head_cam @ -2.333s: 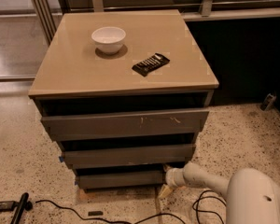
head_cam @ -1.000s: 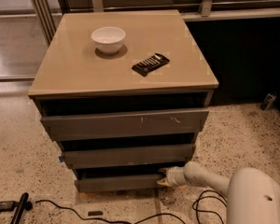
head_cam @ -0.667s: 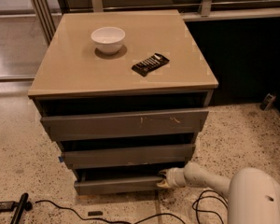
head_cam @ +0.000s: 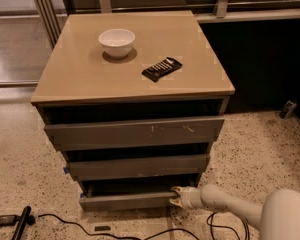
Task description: Open bottom drawer
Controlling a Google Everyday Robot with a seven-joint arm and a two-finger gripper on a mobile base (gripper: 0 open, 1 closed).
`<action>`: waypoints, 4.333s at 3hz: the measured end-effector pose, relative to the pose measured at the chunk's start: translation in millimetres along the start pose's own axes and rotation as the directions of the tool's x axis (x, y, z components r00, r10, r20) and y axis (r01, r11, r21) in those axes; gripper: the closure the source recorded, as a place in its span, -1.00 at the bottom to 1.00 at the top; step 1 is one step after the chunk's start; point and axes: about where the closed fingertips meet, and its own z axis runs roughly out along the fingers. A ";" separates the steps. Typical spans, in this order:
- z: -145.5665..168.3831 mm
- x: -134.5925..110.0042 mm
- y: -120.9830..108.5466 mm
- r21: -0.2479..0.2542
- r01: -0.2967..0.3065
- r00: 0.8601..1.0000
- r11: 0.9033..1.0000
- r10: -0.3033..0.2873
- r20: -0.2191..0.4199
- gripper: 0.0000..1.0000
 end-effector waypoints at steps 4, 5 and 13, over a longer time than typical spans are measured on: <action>-11.8 -0.4 19.7 0.010 -0.021 1.000 1.000 0.021 0.004 -0.46; -11.8 -0.4 19.7 0.010 -0.021 1.000 1.000 0.021 0.004 -0.92; -37.3 5.1 51.9 0.011 -0.011 1.000 1.000 0.011 0.012 -0.46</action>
Offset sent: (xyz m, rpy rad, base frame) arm -0.0203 -0.0026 -0.0028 0.0107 0.0033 -0.0207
